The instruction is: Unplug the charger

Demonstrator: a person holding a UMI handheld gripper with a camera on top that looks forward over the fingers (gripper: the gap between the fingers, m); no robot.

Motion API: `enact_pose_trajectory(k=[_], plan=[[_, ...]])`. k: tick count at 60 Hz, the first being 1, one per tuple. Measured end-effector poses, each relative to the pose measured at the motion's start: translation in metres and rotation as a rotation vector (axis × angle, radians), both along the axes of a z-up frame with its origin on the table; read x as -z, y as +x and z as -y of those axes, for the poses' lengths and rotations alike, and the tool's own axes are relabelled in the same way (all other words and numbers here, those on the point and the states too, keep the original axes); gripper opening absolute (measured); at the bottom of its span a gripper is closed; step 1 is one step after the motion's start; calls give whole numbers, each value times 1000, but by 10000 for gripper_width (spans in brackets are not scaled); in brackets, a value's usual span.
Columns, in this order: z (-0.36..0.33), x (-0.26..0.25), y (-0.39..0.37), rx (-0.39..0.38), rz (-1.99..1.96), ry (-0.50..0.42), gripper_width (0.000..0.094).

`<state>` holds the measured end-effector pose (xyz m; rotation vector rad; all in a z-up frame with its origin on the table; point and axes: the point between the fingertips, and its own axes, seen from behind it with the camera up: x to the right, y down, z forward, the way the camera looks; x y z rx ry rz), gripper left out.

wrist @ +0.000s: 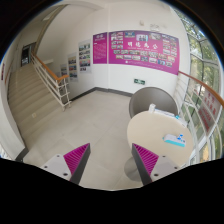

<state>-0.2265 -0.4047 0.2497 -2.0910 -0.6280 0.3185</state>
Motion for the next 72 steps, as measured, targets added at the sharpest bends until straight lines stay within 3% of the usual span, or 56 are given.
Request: enact_pose_trajectory(k=[13, 20, 40, 51, 55, 66, 72], plan=[[-30, 88, 76, 64, 71, -75, 856], [-68, 131, 141, 142, 116, -94, 854], [-286, 178, 279, 407, 62, 37, 849], [-392, 194, 310, 493, 13, 98, 837], [-416, 206, 312, 499, 5, 91, 755], [-435, 228, 315, 527, -7, 66, 284], [-435, 227, 318, 524, 15, 76, 220]])
